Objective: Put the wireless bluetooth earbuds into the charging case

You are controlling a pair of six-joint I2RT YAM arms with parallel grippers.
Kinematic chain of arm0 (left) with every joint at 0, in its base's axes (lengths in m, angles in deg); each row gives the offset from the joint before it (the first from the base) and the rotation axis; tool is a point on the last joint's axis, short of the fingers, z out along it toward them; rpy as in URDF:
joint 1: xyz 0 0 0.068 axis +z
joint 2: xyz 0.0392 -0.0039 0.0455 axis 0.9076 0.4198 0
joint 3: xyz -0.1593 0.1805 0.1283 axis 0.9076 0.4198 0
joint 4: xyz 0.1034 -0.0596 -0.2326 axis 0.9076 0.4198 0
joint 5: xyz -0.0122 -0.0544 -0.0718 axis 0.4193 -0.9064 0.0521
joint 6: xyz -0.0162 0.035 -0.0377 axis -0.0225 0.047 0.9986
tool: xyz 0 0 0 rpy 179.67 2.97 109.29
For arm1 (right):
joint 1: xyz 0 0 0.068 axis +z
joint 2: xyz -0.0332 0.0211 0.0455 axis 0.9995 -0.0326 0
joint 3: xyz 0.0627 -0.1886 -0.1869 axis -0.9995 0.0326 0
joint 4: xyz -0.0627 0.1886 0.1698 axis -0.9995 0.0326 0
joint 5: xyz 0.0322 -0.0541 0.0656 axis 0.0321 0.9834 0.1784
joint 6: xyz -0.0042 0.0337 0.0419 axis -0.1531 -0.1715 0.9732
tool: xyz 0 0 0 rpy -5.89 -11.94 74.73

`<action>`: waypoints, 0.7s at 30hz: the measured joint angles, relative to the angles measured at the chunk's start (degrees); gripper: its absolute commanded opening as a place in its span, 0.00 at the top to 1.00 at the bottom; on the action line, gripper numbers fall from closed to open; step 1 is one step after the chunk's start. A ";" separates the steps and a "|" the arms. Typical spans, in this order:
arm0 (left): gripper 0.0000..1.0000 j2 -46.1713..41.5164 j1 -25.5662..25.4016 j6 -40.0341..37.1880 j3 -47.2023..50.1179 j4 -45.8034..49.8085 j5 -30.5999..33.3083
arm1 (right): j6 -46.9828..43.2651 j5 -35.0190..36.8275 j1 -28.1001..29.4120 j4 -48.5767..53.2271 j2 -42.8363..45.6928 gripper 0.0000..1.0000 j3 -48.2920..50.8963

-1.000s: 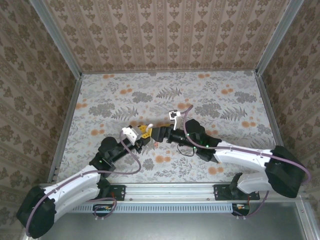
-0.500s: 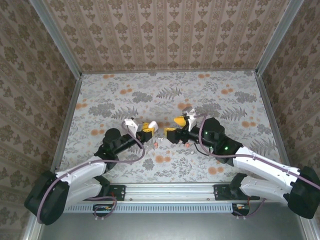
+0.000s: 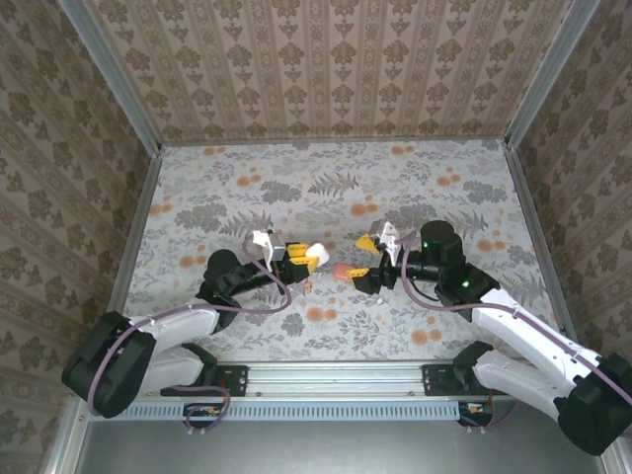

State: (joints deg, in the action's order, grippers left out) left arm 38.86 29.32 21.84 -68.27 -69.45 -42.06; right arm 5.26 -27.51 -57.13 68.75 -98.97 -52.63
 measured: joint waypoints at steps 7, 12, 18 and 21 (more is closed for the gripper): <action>0.78 2.21 -0.07 2.25 -1.55 -4.52 -5.44 | -7.78 -5.73 0.00 6.62 -5.22 0.28 -6.47; 0.78 2.21 -0.50 3.02 -2.91 -6.10 -7.39 | -11.19 -9.99 0.00 9.79 -11.30 0.35 -10.64; 0.77 2.19 -1.60 3.43 -3.23 -6.47 -8.83 | -14.10 -15.21 0.00 13.14 -16.50 0.45 -15.58; 0.78 2.19 -2.16 3.43 -3.23 -6.47 -9.05 | -15.69 -17.62 0.00 14.01 -17.31 0.54 -16.94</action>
State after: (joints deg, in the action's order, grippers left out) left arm 41.04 27.16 25.27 -71.51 -75.92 -51.11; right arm -10.43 -45.13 -57.13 82.76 -116.28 -69.57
